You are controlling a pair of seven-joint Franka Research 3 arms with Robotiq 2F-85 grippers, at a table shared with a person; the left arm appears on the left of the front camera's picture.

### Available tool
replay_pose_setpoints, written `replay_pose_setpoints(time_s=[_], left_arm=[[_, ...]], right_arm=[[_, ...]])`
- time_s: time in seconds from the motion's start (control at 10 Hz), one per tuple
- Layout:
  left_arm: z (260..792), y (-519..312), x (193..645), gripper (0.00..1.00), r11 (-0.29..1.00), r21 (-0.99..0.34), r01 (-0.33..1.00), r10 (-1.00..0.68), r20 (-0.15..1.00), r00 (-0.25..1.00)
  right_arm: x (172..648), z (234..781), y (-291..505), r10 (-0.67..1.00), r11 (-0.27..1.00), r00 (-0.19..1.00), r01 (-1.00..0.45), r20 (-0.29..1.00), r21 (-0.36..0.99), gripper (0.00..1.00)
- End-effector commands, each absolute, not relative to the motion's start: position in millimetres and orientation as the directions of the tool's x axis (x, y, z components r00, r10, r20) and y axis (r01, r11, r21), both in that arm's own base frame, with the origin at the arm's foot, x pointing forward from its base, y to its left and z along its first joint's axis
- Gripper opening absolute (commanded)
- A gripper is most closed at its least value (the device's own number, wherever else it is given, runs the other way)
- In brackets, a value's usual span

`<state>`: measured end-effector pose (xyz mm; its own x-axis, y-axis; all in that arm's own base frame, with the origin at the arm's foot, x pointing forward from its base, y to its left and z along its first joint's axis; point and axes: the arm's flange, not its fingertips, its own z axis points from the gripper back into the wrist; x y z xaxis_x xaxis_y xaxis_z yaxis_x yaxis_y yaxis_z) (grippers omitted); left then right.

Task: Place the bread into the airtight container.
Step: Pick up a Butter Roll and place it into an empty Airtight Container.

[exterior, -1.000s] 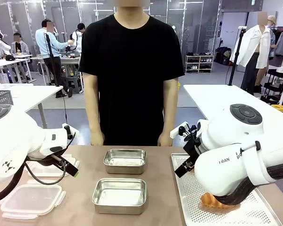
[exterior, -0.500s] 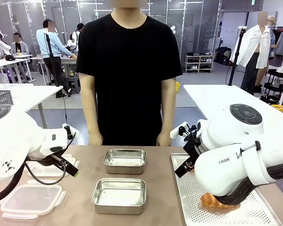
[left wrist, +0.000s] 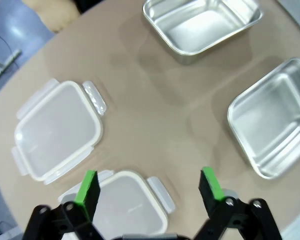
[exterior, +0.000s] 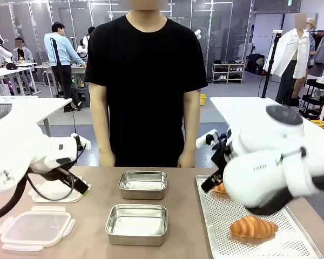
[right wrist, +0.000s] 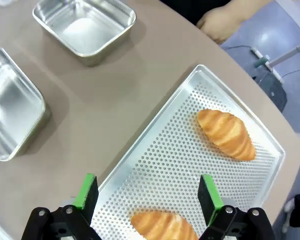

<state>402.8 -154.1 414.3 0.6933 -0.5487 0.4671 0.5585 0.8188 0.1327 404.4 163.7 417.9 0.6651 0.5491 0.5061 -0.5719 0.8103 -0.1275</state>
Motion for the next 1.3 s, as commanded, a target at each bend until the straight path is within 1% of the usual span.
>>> replay_pose_setpoints(time_s=[0.0, 0.1, 0.2, 0.4, 0.5, 0.6, 0.8, 0.9, 1.0, 1.2], left_arm=[[487.4, -136.8, 399.7, 1.00, 0.798, 0.035, 0.602, -0.560, 0.411, 0.719], [525.0, -127.1, 392.4, 1.00, 0.796, 0.003, 0.605, -0.558, 0.391, 0.732], [569.7, -118.5, 379.8, 1.00, 0.802, -0.003, 0.597, -0.548, 0.392, 0.739], [664.0, -101.1, 339.0, 1.00, 0.829, 0.016, 0.559, -0.517, 0.403, 0.755], [716.4, -93.5, 304.9, 1.00, 0.826, 0.033, 0.563, -0.513, 0.458, 0.726], [755.3, -85.8, 274.6, 1.00, 0.833, 0.069, 0.550, -0.504, 0.507, 0.700], [815.4, -64.0, 218.2, 1.00, 0.845, 0.102, 0.525, -0.484, 0.566, 0.668], [844.1, -52.9, 179.9, 1.00, 0.857, 0.141, 0.497, -0.468, 0.618, 0.632], [867.1, -44.8, 143.7, 1.00, 0.882, 0.148, 0.447, -0.423, 0.668, 0.613], [893.9, -34.9, 86.7, 1.00, 0.894, 0.205, 0.399, -0.415, 0.716, 0.561]], right_arm=[[412.6, 495.9, 138.4, 0.520, 0.820, 0.719, -0.572, 0.462, -0.034, 1.00], [413.2, 530.9, 125.2, 0.546, 0.802, 0.719, -0.597, 0.429, -0.021, 1.00], [410.3, 569.6, 109.9, 0.544, 0.801, 0.720, -0.599, 0.431, -0.010, 1.00], [385.3, 653.2, 86.3, 0.530, 0.810, 0.704, -0.585, 0.472, -0.036, 1.00], [360.5, 702.6, 71.9, 0.510, 0.823, 0.693, -0.565, 0.510, -0.055, 1.00], [336.6, 738.1, 57.4, 0.526, 0.820, 0.671, -0.564, 0.523, -0.102, 1.00], [293.0, 790.7, 23.7, 0.478, 0.838, 0.645, -0.539, 0.596, -0.089, 1.00], [266.5, 812.7, 7.9, 0.468, 0.847, 0.630, -0.521, 0.619, -0.110, 1.00], [238.9, 835.9, -0.7, 0.463, 0.855, 0.601, -0.497, 0.651, -0.149, 1.00], [190.4, 875.0, -13.8, 0.456, 0.872, 0.543, -0.431, 0.705, -0.233, 1.00]])
